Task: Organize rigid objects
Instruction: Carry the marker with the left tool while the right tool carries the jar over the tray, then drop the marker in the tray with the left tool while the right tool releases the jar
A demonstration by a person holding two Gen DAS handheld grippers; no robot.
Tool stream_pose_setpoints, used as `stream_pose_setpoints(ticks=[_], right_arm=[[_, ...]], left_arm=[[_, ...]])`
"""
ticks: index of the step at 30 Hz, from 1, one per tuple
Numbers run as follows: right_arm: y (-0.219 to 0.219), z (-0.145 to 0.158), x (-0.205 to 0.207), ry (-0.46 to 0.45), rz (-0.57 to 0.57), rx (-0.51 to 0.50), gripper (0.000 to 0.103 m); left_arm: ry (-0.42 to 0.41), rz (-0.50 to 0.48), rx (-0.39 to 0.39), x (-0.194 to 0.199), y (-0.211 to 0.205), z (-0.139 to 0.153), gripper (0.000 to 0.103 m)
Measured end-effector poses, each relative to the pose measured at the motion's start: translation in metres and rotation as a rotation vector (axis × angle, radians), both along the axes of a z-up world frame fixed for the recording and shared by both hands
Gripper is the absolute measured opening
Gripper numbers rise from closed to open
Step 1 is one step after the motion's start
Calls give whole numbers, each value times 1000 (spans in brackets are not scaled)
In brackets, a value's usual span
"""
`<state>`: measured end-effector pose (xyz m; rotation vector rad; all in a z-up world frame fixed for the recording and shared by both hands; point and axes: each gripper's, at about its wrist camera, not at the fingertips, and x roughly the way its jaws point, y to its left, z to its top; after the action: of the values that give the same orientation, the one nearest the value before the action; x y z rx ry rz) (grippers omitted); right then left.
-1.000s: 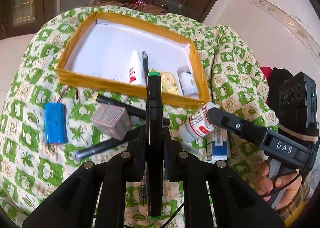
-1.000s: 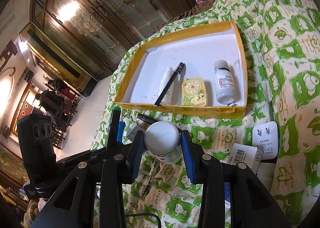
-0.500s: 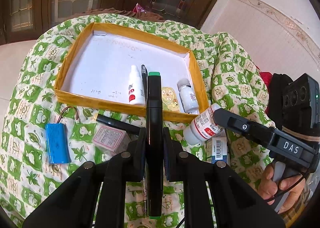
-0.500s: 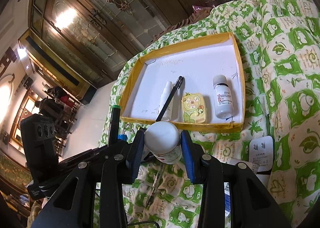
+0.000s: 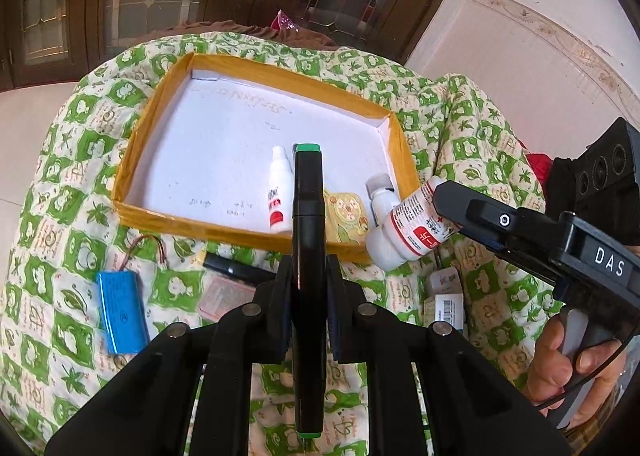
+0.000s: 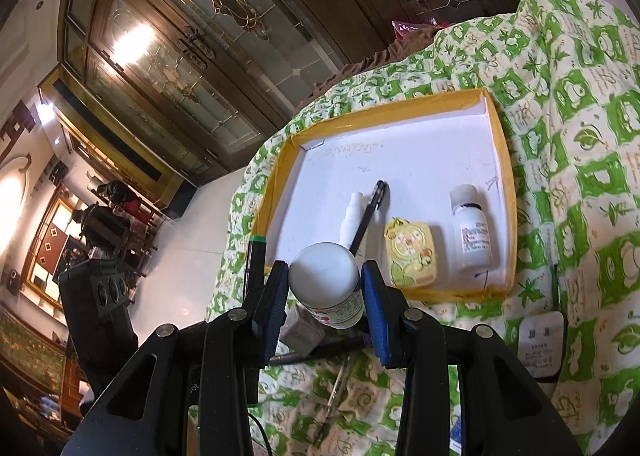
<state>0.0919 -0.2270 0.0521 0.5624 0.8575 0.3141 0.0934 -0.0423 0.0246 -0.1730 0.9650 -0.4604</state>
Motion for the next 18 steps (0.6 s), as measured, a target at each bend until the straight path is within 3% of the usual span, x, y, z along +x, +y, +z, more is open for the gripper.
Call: stream_pose_setpoints(ticks=[18], right_arm=[[-37,-11,49,23,-91,36,33]], left_arm=[[-1,27,50,49,5,-10,12]])
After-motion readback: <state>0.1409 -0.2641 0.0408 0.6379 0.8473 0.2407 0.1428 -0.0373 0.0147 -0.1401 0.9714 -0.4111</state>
